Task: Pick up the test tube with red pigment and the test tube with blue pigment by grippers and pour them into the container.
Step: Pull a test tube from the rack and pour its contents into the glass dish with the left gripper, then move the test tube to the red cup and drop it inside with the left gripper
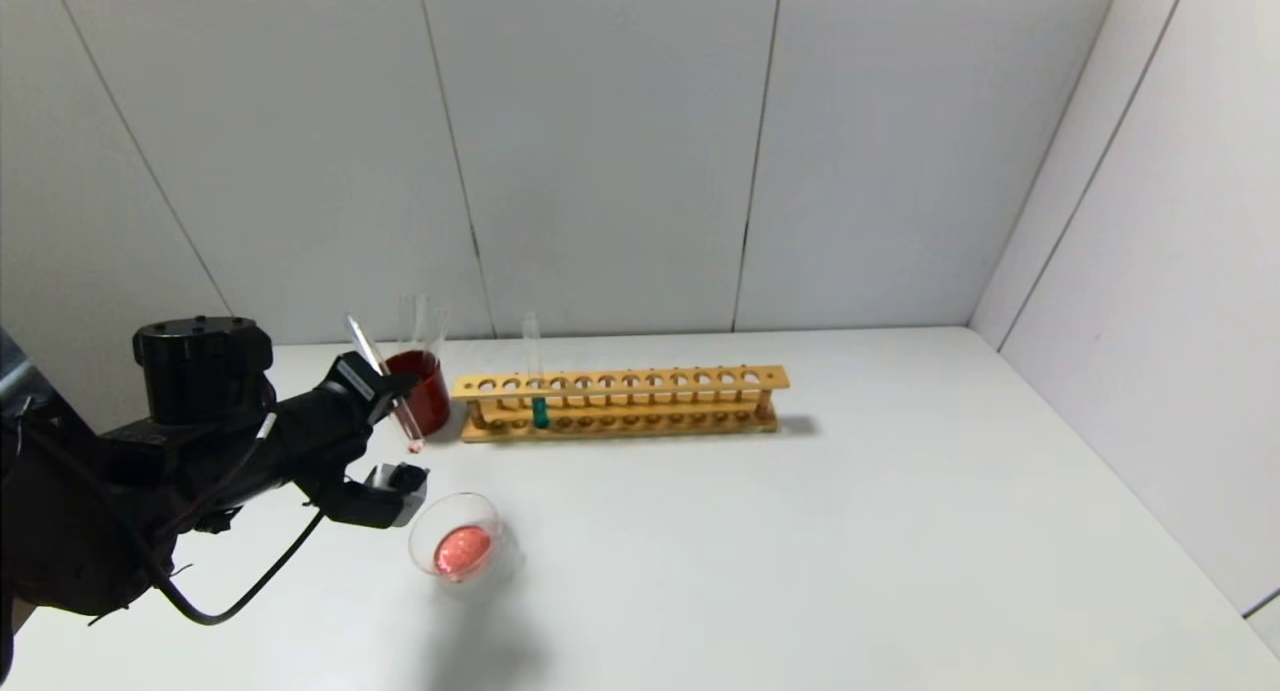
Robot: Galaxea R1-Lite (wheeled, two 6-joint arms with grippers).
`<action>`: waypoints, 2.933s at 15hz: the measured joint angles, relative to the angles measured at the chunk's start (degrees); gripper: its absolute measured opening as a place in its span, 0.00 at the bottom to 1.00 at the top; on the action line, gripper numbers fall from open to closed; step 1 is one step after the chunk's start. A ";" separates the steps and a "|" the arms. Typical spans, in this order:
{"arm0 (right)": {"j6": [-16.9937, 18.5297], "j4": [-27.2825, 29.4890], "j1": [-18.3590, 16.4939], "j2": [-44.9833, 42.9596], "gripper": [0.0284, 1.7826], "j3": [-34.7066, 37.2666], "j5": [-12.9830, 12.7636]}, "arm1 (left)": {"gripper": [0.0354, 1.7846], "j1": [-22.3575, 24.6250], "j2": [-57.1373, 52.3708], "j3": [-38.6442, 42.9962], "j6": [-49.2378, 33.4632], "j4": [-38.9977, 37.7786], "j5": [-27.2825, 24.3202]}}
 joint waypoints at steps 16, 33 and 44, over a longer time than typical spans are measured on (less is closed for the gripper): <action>0.02 0.00 0.00 0.00 0.98 0.00 0.00 | 0.17 -2.55 -7.34 -20.18 -103.53 21.10 22.59; 0.04 0.00 0.00 0.00 0.98 0.00 0.02 | 0.17 3.19 7.17 -30.73 -123.15 17.77 19.90; 0.00 0.00 0.00 0.00 0.98 0.00 0.02 | 0.17 4.29 16.75 -34.05 -128.82 12.04 19.75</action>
